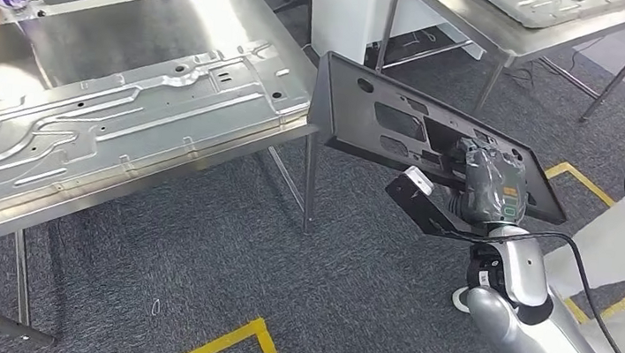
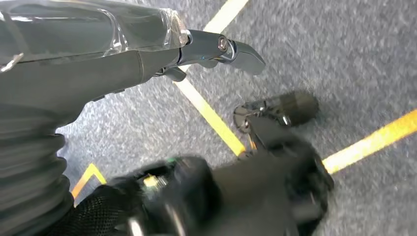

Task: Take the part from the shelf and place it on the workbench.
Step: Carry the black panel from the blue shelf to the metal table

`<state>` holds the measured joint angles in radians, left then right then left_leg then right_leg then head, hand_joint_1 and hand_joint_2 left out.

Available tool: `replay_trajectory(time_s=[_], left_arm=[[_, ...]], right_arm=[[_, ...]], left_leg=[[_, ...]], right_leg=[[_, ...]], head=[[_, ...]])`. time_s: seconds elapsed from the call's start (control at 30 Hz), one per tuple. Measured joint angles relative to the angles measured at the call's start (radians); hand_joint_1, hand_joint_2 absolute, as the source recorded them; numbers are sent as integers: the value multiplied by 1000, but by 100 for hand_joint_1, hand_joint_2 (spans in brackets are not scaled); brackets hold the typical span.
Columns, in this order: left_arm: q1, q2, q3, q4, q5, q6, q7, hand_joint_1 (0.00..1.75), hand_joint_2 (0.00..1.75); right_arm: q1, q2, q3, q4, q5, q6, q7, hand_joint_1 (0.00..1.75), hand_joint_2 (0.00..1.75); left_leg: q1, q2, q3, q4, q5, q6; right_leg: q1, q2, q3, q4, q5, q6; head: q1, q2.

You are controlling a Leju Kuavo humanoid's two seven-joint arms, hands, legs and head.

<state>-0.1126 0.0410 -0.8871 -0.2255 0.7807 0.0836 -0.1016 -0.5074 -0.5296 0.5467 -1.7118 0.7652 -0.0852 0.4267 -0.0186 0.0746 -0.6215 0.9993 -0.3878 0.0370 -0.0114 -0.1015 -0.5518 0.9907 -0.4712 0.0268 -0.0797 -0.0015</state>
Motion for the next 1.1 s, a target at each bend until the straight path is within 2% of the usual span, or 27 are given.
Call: replay_trajectory(time_s=[0.03,0.07,0.1,0.13,0.17,0.23,0.27,0.3,0.33,0.37,0.4,0.47,0.5,0.53,0.6,0.63,0.67,0.73,0.8,0.83,0.87,0.9,0.97,1.0,1.03,1.1], left_arm=[[1,0,0,0,-1,0,0,0,175],[1,1,0,0,-2,0,0,0,175],[3,1,0,0,-2,0,0,0,175],[3,1,0,0,-3,0,0,0,175],[2,1,0,0,-3,0,-1,0,175],[-1,1,0,0,-4,0,-1,0,175],[-2,0,0,0,-3,0,-1,0,175],[-2,0,0,0,-2,0,-1,0,175],[-3,-1,0,0,-2,0,-1,0,175],[-3,-1,0,0,-1,0,-1,0,175],[-3,-2,0,0,-1,0,-1,0,175],[-4,-1,0,0,-1,0,-1,0,175],[-4,-1,0,0,-1,0,-1,0,175],[-4,0,0,0,-1,0,-1,0,175],[-2,0,0,0,-1,0,-1,0,175],[-2,1,0,0,-1,0,-1,0,175],[-2,1,0,0,-1,0,-1,0,175],[-4,1,0,0,0,0,-1,0,175],[-4,0,0,0,0,0,-1,0,175],[-4,0,0,0,0,0,-1,0,175],[-4,0,0,0,0,0,-2,0,175],[-4,0,0,0,1,0,-2,0,175],[-3,2,0,0,0,0,-2,0,175],[-2,3,0,0,0,0,-2,0,175],[-1,4,0,0,0,0,-2,0,175],[1,4,-1,0,1,0,-3,0,175]], right_arm=[[0,-1,-1,-2,0,1,0,175,175],[0,-1,-1,-3,0,2,1,175,175],[0,-1,-2,-4,0,3,1,175,175],[0,-2,-2,-6,0,4,1,175,175],[0,-2,-3,-7,1,5,1,175,175],[2,-5,-4,-10,1,7,1,175,175],[4,-7,-4,-10,1,8,2,175,175],[6,-8,-4,-10,1,9,2,175,175],[8,-8,-4,-10,1,9,3,175,175],[9,-9,-4,-10,1,10,3,175,175],[9,-9,-4,-10,1,10,3,175,175],[9,-10,-5,-11,1,10,3,175,175],[10,-11,-6,-11,1,11,3,175,175],[11,-12,-6,-12,1,11,3,175,175],[12,-14,-6,-13,0,12,4,175,175],[11,-14,-7,-14,0,12,4,175,175],[11,-14,-8,-16,1,12,4,175,175],[11,-15,-9,-18,1,12,4,175,175],[14,-15,-10,-19,1,13,5,175,175],[15,-15,-10,-19,1,13,5,175,175],[17,-15,-10,-20,2,14,6,175,175],[17,-15,-10,-20,3,15,6,175,175],[17,-15,-10,-22,7,18,8,175,175],[17,-15,-10,-23,9,21,10,175,175],[19,-15,-10,-23,11,23,12,175,175],[23,-15,-10,-25,13,26,15,175,175]], left_leg=[[-6,7,8,-19,0,5],[-8,-6,8,-23,-2,9],[-5,-20,12,-27,0,14],[-2,-34,18,-33,2,19],[2,-47,25,-38,5,24],[7,-74,32,-42,7,33],[7,-89,34,-41,6,35],[9,-105,35,-41,5,35],[10,-120,37,-40,3,35],[13,-137,39,-39,1,32],[17,-152,42,-37,-2,28],[21,-181,41,-25,-13,13],[22,-193,38,-20,-17,7],[23,-204,34,-18,-19,1],[27,-217,27,-20,-19,-8],[27,-204,22,-10,-25,-12],[26,-180,8,17,-39,-17],[24,-118,-49,135,-91,-26],[25,-93,-117,260,-131,-30],[24,-89,-131,280,-129,-29],[23,-88,-123,256,-109,-25],[20,-86,-94,195,-75,-17],[6,-72,-22,48,-17,9],[-1,-65,0,1,-4,20],[-7,-59,9,-19,-3,29],[-8,-62,17,-33,-1,38]], right_leg=[[2,-11,3,0,-4,5],[2,-22,6,-2,-7,10],[0,-23,10,-1,-12,14],[-2,-8,9,10,-22,18],[-3,18,0,38,-39,20],[-6,77,-60,159,-93,23],[-7,89,-100,228,-116,25],[-8,95,-133,276,-125,28],[-9,96,-151,289,-113,30],[-11,98,-147,259,-82,33],[-15,105,-126,197,-38,37],[-26,148,-76,65,28,44],[-29,163,-62,29,41,43],[-28,170,-57,16,41,37],[-23,147,-56,15,39,20],[-22,136,-54,14,39,12],[-23,124,-52,12,39,6],[-20,103,-48,11,35,-3],[-16,84,-45,11,31,-7],[-13,76,-43,11,29,-8],[-11,70,-40,11,26,-8],[-9,64,-36,11,24,-8],[-6,53,-28,10,19,-6],[-6,49,-26,9,17,-3],[-7,46,-25,7,16,0],[-8,41,-19,-2,17,12]], head=[[0,0],[1,0],[2,0],[2,0],[3,0],[4,0],[5,0],[6,0],[6,0],[6,0],[6,0],[6,0],[6,0],[6,0],[5,0],[4,0],[2,0],[-1,0],[-2,0],[-3,0],[-3,0],[-3,0],[-3,0],[-3,0],[-3,0],[-3,0]])
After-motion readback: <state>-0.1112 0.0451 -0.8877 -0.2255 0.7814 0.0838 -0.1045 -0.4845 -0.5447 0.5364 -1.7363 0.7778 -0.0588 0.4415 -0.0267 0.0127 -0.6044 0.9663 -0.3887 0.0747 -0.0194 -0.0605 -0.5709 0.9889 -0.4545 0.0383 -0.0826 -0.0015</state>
